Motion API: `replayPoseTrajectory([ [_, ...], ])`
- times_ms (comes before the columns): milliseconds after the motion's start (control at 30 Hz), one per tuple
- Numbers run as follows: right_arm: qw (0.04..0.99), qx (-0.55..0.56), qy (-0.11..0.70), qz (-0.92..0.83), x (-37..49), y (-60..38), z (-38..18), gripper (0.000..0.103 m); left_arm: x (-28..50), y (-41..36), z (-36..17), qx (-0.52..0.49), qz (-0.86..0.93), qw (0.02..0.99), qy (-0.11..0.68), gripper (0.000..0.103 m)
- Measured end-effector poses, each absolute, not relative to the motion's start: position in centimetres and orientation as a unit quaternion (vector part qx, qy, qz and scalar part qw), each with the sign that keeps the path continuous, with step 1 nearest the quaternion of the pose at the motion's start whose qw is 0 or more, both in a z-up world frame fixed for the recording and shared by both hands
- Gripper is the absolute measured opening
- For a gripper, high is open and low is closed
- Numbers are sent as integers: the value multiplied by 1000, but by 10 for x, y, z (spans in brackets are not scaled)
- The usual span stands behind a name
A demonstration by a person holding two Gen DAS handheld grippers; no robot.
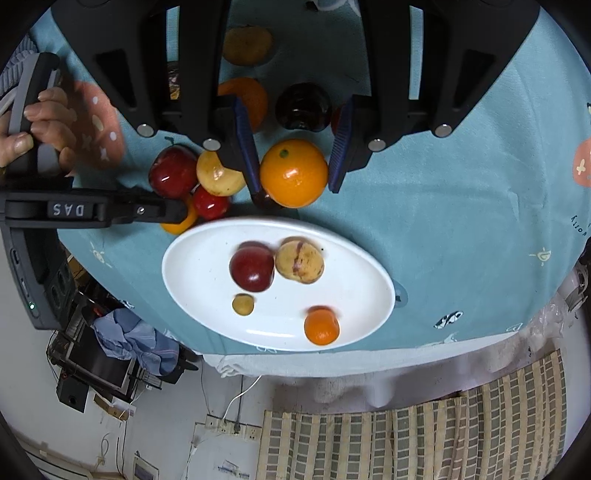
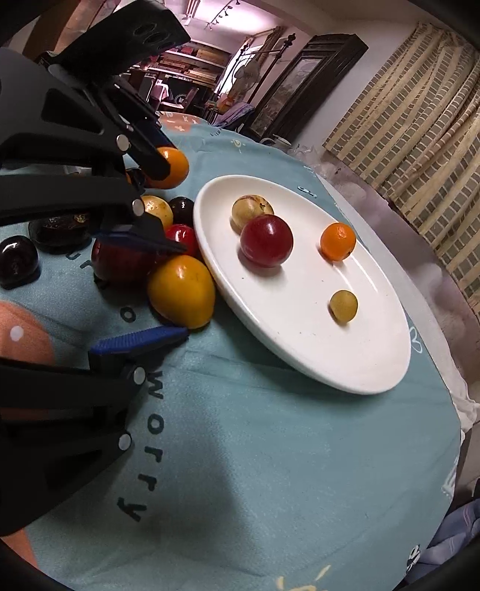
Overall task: Organize fruits
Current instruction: 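Grasp the large yellow-orange fruit with the right gripper while the left gripper holds the orange, then place the orange and yellow-orange fruit on the white plate, opening both grippers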
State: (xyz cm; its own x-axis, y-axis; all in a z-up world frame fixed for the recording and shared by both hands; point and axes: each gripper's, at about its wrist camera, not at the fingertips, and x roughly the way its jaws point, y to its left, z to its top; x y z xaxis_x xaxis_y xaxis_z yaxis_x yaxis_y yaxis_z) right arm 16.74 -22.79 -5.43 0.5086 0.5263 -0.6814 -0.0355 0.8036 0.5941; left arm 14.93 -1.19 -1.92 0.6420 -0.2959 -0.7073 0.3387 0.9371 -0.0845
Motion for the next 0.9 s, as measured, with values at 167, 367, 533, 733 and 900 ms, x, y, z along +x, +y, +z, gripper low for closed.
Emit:
replayPoseTrajectory([
  [167, 836, 258, 457, 160, 159, -229, -45, 38, 146, -8, -14, 20, -169, 911, 374, 39],
  [367, 879, 241, 383, 148, 145, -239, 1, 38, 160, -1, 15, 2, -160, 923, 351, 38],
  [533, 890, 210, 384, 129, 185, -230, 13, 38, 207, -6, 26, -12, -137, 925, 354, 38],
  [733, 886, 183, 416, 92, 219, -226, -20, 50, 249, -12, 2, -35, -117, 915, 383, 45],
  [900, 904, 190, 371, 98, 210, -231, -2, 59, 244, -7, 3, -32, -117, 919, 374, 62],
])
